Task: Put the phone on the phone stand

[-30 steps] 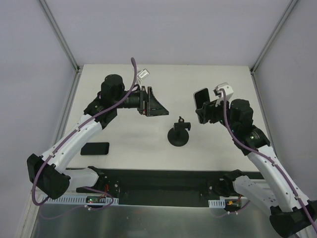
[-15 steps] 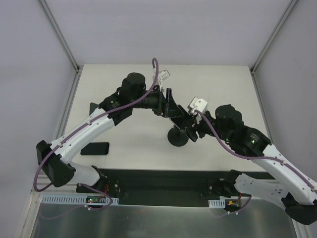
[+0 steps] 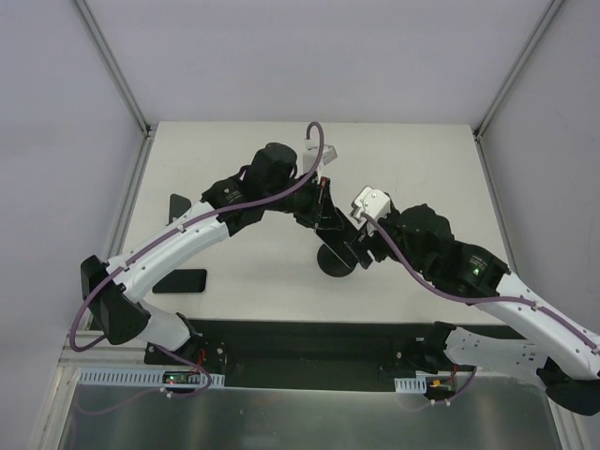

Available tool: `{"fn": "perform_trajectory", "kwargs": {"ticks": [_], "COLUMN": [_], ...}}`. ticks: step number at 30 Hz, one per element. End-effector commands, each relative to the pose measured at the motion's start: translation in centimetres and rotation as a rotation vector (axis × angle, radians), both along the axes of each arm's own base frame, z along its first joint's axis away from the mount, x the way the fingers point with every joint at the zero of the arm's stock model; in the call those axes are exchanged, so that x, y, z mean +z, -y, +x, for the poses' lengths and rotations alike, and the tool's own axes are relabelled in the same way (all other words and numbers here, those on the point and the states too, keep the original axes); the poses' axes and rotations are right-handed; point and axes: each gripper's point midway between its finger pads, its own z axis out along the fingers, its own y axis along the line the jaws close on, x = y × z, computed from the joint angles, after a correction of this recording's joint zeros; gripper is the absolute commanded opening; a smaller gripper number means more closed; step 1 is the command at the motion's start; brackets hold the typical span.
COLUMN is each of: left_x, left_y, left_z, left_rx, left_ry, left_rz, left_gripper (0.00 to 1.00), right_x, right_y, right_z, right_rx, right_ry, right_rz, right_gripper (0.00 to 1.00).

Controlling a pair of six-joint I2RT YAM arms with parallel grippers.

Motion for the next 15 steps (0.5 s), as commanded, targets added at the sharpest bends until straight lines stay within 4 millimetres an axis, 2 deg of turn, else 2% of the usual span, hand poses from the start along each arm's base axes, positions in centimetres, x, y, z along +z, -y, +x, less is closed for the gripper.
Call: {"fn": "perform_trajectory", "kwargs": {"ticks": [1, 2, 3, 5, 6, 7, 8, 9, 10, 11, 12, 13, 14, 15], "left_x": [5.4, 6.4, 7.2, 8.4, 10.1, 11.7, 11.5, 12.2, 15.1, 14.6, 15.3, 18.4, 17.1, 17.8], "left_y": [-1.4, -2.6, -3.0, -4.6, -4.8, -5.7, -5.8, -6.0, -6.7, -6.6, -6.8, -7.8, -7.8, -8.2], "left_z": [0.9, 1.5, 1.9, 2.0, 2.2, 1.5, 1.3, 0.9, 0.1, -0.3, -0.8, -2.0, -2.2, -2.5], "left_rx": [0.090, 0.160, 0.199, 0.281, 0.306, 0.320, 0.331, 0.326, 0.327, 0.323, 0.311, 0.304, 0.303, 0.307], "left_ry": [0.180, 0.223, 0.250, 0.296, 0.337, 0.367, 0.358, 0.368, 0.421, 0.398, 0.402, 0.463, 0.423, 0.431], "left_rz": [-0.074, -0.078, -0.099, -0.141, -0.209, -0.267, -0.297, -0.343, -0.452, -0.483, -0.529, -0.660, -0.692, -0.757], "left_gripper": [0.00, 0.00, 0.00, 0.00, 0.00, 0.00, 0.00, 0.00, 0.00, 0.00, 0.00, 0.00, 0.00, 0.00], "right_x": [1.1, 1.0, 0.2, 0.7, 0.5, 0.8, 2.4, 2.1, 2.7, 3.8, 4.2, 4.5, 5.6, 6.1], "right_y": [1.0, 1.1, 1.1, 1.1, 0.9, 0.5, -0.1, -0.8, -1.2, -1.5, -1.6, -1.5, -1.3, -1.5], "right_z": [0.8, 0.5, 0.5, 0.1, -0.3, -0.6, -1.0, -1.6, -2.1, -2.2, -2.3, -2.2, -2.2, -2.4], "right_rx": [-0.120, -0.142, -0.167, -0.214, -0.213, -0.207, -0.193, -0.152, -0.136, -0.124, -0.145, -0.162, -0.164, -0.163], "right_ry": [0.004, -0.024, -0.049, -0.106, -0.136, -0.154, -0.171, -0.199, -0.225, -0.227, -0.267, -0.280, -0.274, -0.317], "right_rz": [0.078, 0.117, 0.135, 0.248, 0.286, 0.339, 0.465, 0.493, 0.548, 0.604, 0.658, 0.694, 0.759, 0.826], "right_gripper": [0.83, 0.93, 0.98, 0.96, 0.96, 0.96, 0.96, 0.96, 0.96, 0.96, 0.96, 0.96, 0.96, 0.96]}}
